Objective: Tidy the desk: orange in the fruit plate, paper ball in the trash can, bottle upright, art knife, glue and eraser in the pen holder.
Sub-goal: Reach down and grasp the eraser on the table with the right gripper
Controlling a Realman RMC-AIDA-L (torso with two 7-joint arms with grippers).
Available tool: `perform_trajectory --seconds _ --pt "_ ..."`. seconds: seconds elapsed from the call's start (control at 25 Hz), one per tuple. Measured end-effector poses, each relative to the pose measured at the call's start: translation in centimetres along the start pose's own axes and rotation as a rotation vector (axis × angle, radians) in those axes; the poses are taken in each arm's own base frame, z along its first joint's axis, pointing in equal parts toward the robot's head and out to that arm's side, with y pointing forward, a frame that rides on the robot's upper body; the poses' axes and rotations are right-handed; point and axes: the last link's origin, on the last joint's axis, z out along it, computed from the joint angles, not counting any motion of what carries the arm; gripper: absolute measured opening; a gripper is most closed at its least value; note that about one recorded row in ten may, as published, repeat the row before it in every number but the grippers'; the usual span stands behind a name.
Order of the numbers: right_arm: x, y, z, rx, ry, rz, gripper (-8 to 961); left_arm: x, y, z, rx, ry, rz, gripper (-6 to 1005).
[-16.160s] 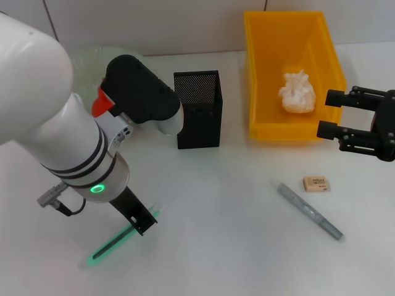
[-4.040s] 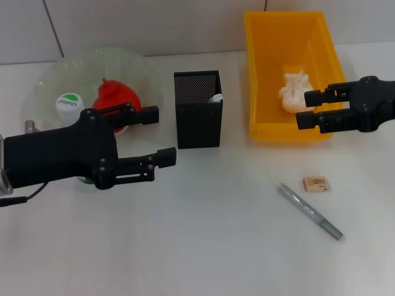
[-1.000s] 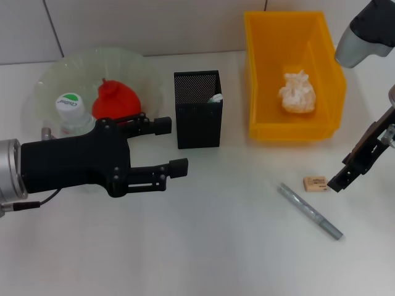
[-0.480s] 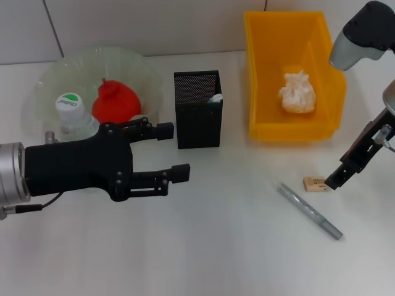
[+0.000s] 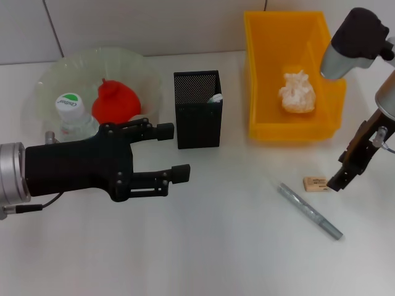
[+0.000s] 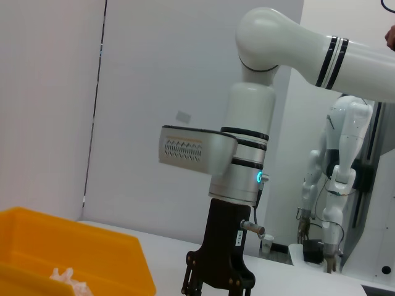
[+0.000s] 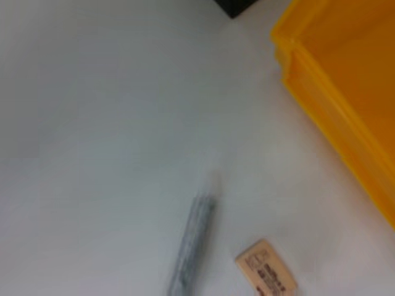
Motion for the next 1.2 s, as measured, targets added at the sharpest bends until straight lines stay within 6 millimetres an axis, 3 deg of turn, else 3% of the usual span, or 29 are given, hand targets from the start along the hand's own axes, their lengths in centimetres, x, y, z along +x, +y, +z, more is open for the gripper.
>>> perform_trajectory --seconds 0.52,1.2 --pt "-0.2 0.4 0.9 0.046 0.077 -0.294 570 0.1 0.0 0.2 -0.008 -0.002 -0.02 802" --pt "-1.6 0.4 0.4 0.074 0.098 -0.597 568 -0.5 0.5 0.5 -0.019 0.001 -0.052 802"
